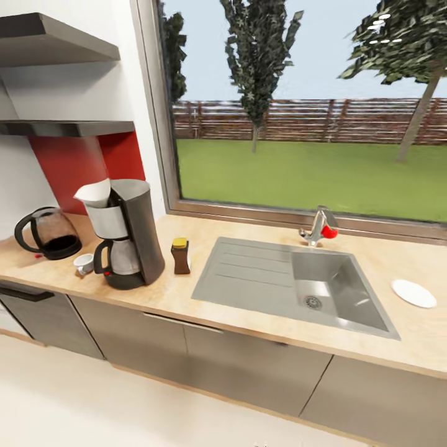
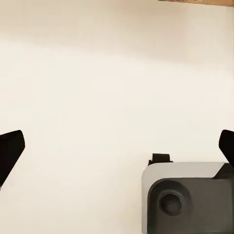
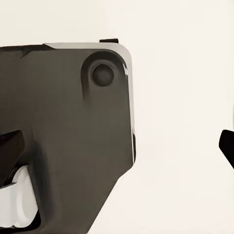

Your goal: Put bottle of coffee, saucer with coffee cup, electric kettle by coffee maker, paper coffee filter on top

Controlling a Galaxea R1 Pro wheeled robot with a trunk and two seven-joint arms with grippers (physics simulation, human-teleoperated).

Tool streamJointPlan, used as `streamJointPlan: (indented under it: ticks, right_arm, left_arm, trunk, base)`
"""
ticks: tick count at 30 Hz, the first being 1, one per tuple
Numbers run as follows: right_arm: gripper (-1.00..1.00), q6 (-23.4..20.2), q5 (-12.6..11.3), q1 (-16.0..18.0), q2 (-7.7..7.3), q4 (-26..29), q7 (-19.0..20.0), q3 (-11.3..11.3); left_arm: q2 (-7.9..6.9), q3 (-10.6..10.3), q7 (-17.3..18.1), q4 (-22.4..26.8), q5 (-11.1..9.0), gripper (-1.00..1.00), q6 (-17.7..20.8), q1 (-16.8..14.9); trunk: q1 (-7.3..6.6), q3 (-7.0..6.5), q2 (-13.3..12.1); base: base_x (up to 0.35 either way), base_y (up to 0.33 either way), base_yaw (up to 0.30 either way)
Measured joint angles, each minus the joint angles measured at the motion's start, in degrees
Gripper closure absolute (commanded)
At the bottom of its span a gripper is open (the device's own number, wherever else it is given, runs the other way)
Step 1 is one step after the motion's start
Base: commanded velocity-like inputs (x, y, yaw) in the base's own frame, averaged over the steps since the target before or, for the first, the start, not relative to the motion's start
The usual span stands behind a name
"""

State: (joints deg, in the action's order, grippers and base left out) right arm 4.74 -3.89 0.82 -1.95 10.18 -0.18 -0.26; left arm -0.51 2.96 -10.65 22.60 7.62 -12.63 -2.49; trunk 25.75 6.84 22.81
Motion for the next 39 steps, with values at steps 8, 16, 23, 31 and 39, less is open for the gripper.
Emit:
streamJointPlan:
  ticks: [8, 16, 23, 31, 39]
  right_arm:
    - [-1.00, 0.01, 0.00, 0.01, 0.01, -0.01, 0.00, 0.00]
    - [-1.00, 0.00, -0.02, 0.01, 0.01, 0.07, 0.07, 0.00]
    - [-1.00, -0.03, 0.00, 0.01, 0.01, -0.01, 0.00, 0.00]
    - [-1.00, -0.01, 0.00, 0.01, 0.00, -0.02, -0.08, 0.00]
    - [-1.00, -0.02, 0.00, 0.01, 0.01, -0.01, -0.02, -0.04]
  left_arm:
    - [0.11, -6.96, 0.21, -0.08, 0.14, -1.00, 0.10, 0.06]
    - [0.11, -7.60, 0.16, -0.09, 0.09, -1.00, 0.11, 0.07]
    - [0.11, -7.53, 0.08, -0.03, -0.23, -1.00, 0.10, 0.16]
    - [0.11, -7.43, 0.08, -0.15, -0.23, -1.00, 0.03, 0.16]
    - [0.11, -7.45, -0.08, -0.18, -0.24, -1.00, 0.02, 0.15]
  trunk:
    - [0.00, 0.00, 0.00]
    - [0.00, 0.00, 0.00]
    - [0.00, 0.00, 0.00]
    - [0.00, 0.00, 0.00]
    - [0.00, -0.18, 0.00]
  base:
    - [0.000, -0.262, -0.265]
    - [0.000, -0.273, -0.266]
    - [0.000, -0.274, -0.145]
    - [0.000, -0.274, -0.002]
    - [0.000, -0.274, -0.078]
